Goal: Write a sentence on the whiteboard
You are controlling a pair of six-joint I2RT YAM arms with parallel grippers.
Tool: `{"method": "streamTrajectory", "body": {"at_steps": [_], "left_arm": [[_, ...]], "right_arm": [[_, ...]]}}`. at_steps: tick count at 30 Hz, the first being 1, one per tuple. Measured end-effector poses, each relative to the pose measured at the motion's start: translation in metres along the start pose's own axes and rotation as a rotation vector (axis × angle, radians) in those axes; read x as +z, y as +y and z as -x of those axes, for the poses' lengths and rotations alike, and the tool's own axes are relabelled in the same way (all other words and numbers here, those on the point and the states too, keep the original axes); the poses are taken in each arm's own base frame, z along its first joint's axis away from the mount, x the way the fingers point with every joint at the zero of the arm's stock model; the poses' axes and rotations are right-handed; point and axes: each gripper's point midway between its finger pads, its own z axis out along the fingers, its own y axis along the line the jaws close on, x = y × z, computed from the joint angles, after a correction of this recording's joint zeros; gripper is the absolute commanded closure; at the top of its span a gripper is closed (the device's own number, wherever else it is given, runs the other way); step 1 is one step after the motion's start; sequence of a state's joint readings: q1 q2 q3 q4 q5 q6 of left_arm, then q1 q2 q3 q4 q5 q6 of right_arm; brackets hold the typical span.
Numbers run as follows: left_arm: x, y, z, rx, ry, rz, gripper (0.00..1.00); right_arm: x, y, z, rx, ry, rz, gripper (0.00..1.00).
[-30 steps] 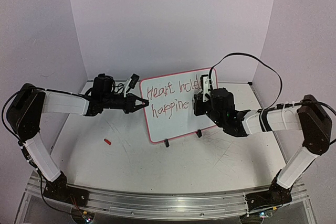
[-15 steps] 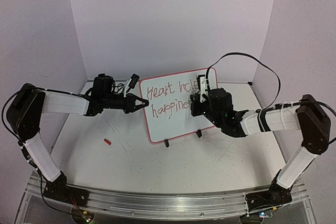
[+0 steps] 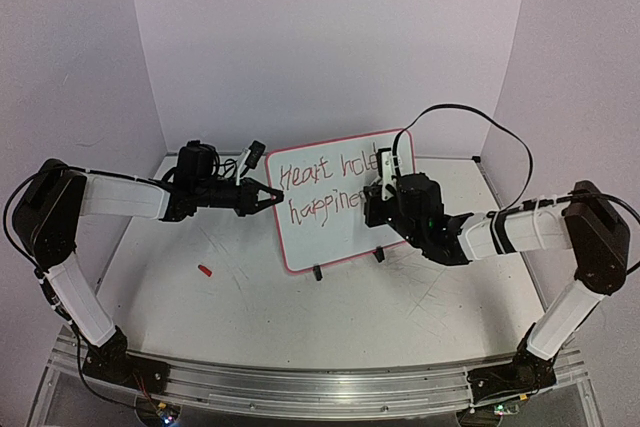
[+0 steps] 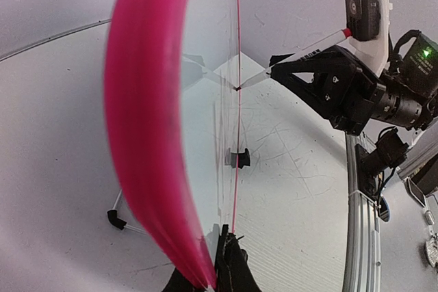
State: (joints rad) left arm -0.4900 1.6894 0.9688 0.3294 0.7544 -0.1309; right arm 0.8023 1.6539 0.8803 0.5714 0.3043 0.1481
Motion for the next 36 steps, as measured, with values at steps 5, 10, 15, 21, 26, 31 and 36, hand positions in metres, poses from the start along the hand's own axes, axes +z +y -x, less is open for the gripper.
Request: {"method": "streamTrajectory", "body": {"at_steps": [5, 10, 15, 21, 26, 31, 36], "left_arm": [[0.0, 0.0, 0.0, 0.0, 0.0, 0.0, 1.0], [0.0, 0.0, 0.0, 0.0, 0.0, 0.0, 1.0], [0.0, 0.0, 0.0, 0.0, 0.0, 0.0, 1.0], [0.0, 0.0, 0.0, 0.0, 0.0, 0.0, 1.0], [0.0, 0.0, 0.0, 0.0, 0.0, 0.0, 1.0], [0.0, 0.0, 0.0, 0.001, 0.0, -0.002, 1.0], [0.0, -0.001, 0.0, 0.005, 0.0, -0.004, 1.0]], "right_arm": [[-0.001, -0.005, -0.005, -0.002, 0.008, -0.027, 1.0], [-0.002, -0.01, -0.009, -0.005, 0.017, -0.053, 1.0], [-0.004, -0.012, -0.016, -0.008, 0.03, -0.059, 1.0], [-0.005, -0.006, -0.019, -0.008, 0.04, -0.039, 1.0], [-0.004, 0.003, -0.02, -0.003, 0.045, -0.004, 1.0], [-0.005, 0.004, -0.017, 0.001, 0.042, 0.001, 1.0], [-0.021, -0.007, 0.007, 0.022, -0.007, -0.022, 1.0]]}}
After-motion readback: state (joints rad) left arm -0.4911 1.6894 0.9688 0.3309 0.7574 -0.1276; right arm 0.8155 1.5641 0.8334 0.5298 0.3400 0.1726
